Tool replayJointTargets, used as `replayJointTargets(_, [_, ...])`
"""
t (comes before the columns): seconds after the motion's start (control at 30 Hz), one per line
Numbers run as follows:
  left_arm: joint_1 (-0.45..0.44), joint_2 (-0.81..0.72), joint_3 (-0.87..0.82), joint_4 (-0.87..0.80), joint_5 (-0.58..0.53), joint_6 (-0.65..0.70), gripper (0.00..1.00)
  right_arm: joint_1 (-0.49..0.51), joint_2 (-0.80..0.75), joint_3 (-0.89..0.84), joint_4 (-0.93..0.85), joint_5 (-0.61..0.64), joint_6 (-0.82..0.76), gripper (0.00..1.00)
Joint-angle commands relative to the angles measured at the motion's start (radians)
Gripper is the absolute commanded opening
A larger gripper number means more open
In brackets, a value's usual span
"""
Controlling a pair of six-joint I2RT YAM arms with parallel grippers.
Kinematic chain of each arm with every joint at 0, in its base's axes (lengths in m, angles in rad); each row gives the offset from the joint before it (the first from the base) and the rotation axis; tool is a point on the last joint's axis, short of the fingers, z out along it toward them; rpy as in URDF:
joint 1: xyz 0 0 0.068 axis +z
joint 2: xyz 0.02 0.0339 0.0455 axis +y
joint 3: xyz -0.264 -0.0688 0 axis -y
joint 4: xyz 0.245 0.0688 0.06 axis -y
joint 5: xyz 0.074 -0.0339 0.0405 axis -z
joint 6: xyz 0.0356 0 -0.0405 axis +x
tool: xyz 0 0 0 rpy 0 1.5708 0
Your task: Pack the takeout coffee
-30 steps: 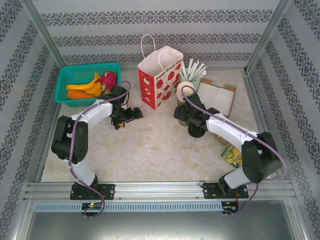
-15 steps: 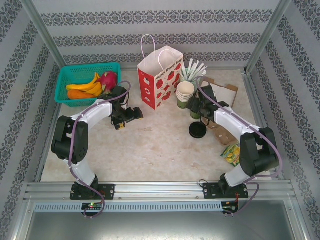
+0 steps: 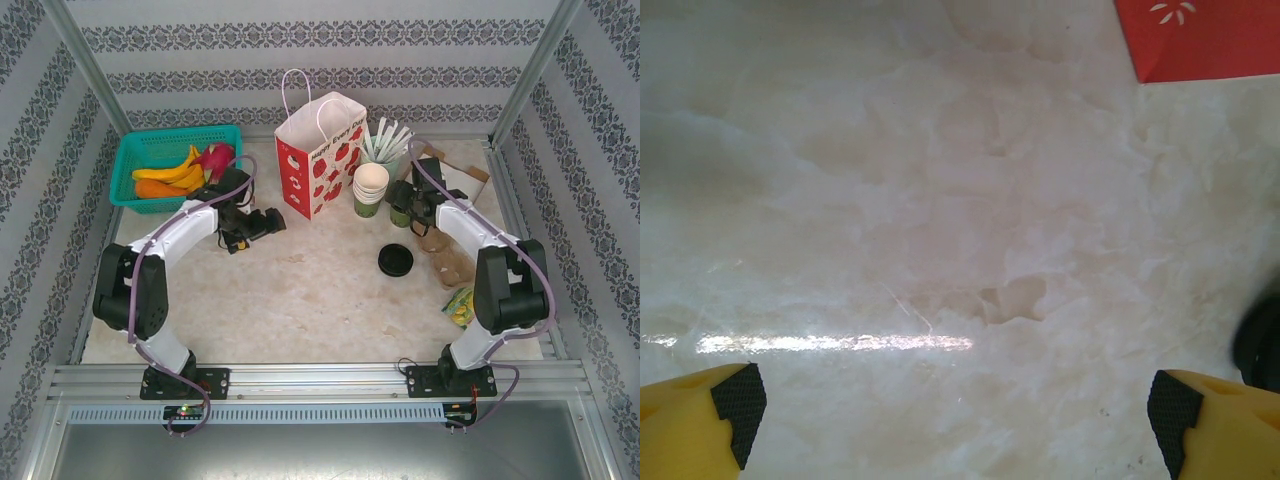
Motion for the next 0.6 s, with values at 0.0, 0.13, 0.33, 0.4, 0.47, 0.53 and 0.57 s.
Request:
replayJointTargets(0.0, [-0.01,-0.044,0.037,-0.006,0.015,0.034,1.0,-0.013,0.056,0.036,-0.032,-0.028,-0.021,0.74])
replayJointTargets(0.13, [-0.01,-0.058,0.064,-0.029,0.021,0.051,1.0,-0.014,0.089,0.08,-0.044,-0.056,-0.019,0.76])
replayJointTargets(0.33, [-0.011,-0.115,0.118,-0.044,0.02,0.053,1.0,-0.015,0.09,0.099,-0.063,-0.047,-0.01,0.82])
replayJointTargets(0.4, [-0.01,-0.129,0.135,-0.047,0.019,0.055,1.0,-0.015,0.085,0.099,-0.066,-0.042,-0.009,0.83])
replayJointTargets(0.47, [-0.009,-0.133,0.158,-0.055,0.018,0.058,1.0,-0.016,0.079,0.1,-0.069,-0.036,-0.01,0.84])
replayJointTargets(0.53, [-0.009,-0.133,0.176,-0.063,0.018,0.062,1.0,-0.017,0.074,0.103,-0.073,-0.028,-0.014,0.85])
replayJointTargets(0.57, [-0.009,-0.133,0.182,-0.066,0.017,0.064,1.0,-0.016,0.07,0.105,-0.078,-0.024,-0.017,0.85])
